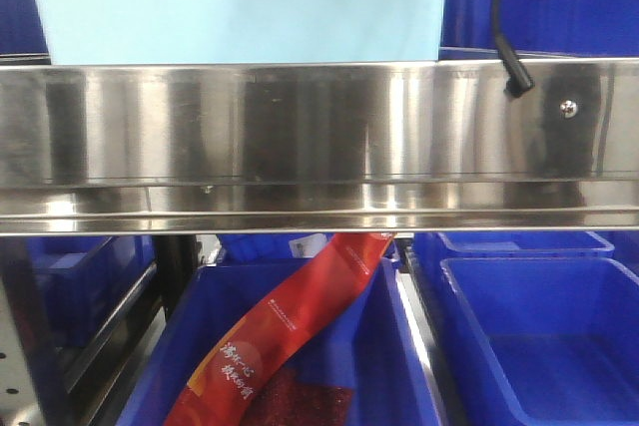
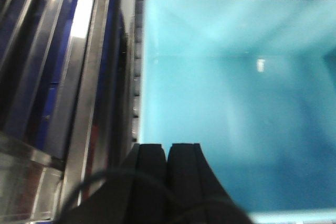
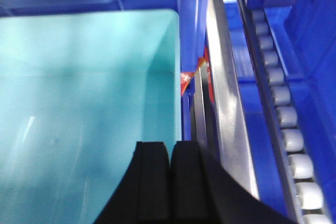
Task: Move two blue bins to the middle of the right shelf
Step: 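Lower the light-blue bin onto the rollers and open both grippers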
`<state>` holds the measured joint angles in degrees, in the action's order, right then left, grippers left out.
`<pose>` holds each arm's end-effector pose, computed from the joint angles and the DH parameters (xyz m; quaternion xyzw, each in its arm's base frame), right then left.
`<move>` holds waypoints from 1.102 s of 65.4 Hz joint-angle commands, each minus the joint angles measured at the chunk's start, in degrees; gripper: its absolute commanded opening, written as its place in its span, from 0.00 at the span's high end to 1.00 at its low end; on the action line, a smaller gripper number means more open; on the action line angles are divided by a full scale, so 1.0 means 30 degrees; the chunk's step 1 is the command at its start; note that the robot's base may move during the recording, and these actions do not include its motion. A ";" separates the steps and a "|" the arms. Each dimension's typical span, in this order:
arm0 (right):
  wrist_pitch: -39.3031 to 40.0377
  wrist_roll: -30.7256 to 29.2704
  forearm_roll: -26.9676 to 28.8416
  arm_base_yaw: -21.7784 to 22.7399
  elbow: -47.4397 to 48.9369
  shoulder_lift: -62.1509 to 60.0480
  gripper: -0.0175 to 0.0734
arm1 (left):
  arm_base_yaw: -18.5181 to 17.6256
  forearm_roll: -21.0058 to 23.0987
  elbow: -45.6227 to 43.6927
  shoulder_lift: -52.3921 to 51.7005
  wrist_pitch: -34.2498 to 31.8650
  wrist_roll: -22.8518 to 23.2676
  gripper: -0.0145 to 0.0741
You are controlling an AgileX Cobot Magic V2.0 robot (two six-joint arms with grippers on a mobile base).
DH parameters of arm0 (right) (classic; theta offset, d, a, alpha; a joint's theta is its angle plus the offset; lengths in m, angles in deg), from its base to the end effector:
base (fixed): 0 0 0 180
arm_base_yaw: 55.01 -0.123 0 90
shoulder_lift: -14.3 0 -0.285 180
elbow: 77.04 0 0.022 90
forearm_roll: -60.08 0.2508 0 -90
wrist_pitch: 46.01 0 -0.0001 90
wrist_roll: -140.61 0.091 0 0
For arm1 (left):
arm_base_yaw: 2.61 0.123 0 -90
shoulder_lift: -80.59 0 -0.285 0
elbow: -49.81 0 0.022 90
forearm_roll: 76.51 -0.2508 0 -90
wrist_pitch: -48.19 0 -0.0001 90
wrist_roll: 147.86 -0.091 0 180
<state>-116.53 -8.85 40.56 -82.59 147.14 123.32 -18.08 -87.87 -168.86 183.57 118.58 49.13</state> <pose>0.3433 0.1470 0.4586 0.0319 0.9112 0.0338 0.4094 0.3364 -0.0756 0.4667 -0.0174 0.9182 -0.0122 0.3956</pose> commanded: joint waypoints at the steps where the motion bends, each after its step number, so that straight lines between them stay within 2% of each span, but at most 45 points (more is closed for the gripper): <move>1: 0.0186 -0.1047 0.0309 -0.0016 0.0095 -0.0427 0.99 | -0.0072 0.0558 0.0177 -0.0284 -0.0142 -0.0463 0.96; 5: 0.0189 -0.1782 0.0620 -0.0016 -0.0189 -0.0767 0.99 | -0.0072 0.0681 0.0566 -0.0576 -0.0300 -0.0463 0.96; 16: 0.3614 -0.2161 0.0470 -0.0016 -0.4045 -0.3232 0.99 | -0.0072 0.2376 0.4193 -0.2992 -0.5208 -0.0463 0.96; 33: 1.2809 -0.2161 -0.0108 -0.0016 -1.3414 -0.8323 0.99 | -0.0072 0.2511 1.2325 -0.8095 -1.3206 -0.0542 0.96; 40: 1.6064 -0.2161 -0.0102 -0.0016 -1.7112 -1.0181 0.99 | -0.0072 0.2511 1.5642 -0.9978 -1.5977 -0.1224 0.96; 50: 1.8523 -0.2161 -0.0102 -0.0016 -2.1337 -1.2826 0.99 | -0.0072 0.2511 1.9200 -1.2642 -1.7257 -0.1677 0.96; 60: 1.8677 -0.2161 -0.0102 -0.0016 -2.4845 -1.5828 0.99 | -0.0072 0.2511 2.2493 -1.5741 -1.7849 -0.3040 0.96; 72: 1.8677 -0.2161 -0.0102 -0.0016 -2.6728 -1.8899 0.99 | -0.0072 0.2511 2.4881 -1.9230 -1.8043 -0.3126 0.96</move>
<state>-62.24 -14.95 41.11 -82.59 67.75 69.82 -18.08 -80.51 -95.76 129.65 66.10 40.28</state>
